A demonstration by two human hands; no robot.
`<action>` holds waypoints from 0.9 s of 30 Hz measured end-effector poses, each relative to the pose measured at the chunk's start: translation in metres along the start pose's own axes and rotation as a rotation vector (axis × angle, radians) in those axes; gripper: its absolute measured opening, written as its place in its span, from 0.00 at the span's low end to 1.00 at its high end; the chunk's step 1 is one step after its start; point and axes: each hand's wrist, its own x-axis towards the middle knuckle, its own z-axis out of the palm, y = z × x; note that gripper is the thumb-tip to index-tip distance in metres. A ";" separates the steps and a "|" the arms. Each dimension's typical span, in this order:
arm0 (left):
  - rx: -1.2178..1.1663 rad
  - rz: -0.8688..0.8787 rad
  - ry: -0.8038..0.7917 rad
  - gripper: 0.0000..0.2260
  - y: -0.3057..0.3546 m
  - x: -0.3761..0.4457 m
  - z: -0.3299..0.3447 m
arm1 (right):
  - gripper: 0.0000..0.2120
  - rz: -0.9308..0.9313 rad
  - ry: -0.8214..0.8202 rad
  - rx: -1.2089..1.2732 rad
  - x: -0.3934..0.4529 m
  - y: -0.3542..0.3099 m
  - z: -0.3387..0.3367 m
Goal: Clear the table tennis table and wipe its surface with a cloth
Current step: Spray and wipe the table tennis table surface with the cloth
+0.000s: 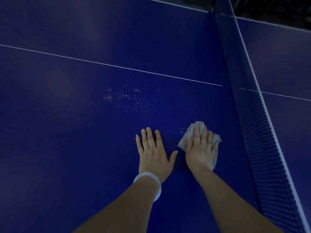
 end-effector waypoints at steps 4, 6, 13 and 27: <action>-0.236 0.115 0.027 0.36 -0.028 -0.004 -0.015 | 0.29 -0.018 -0.085 -0.004 0.001 -0.002 -0.005; -0.262 0.135 0.065 0.34 -0.069 -0.016 -0.026 | 0.28 -0.028 -0.123 0.006 0.004 0.001 -0.008; -0.086 -0.120 0.106 0.37 -0.230 -0.044 -0.045 | 0.27 0.150 -0.142 0.119 0.010 -0.017 -0.010; 0.067 -0.084 0.120 0.32 -0.245 -0.048 -0.031 | 0.40 -0.177 -0.013 -0.101 -0.007 -0.053 -0.003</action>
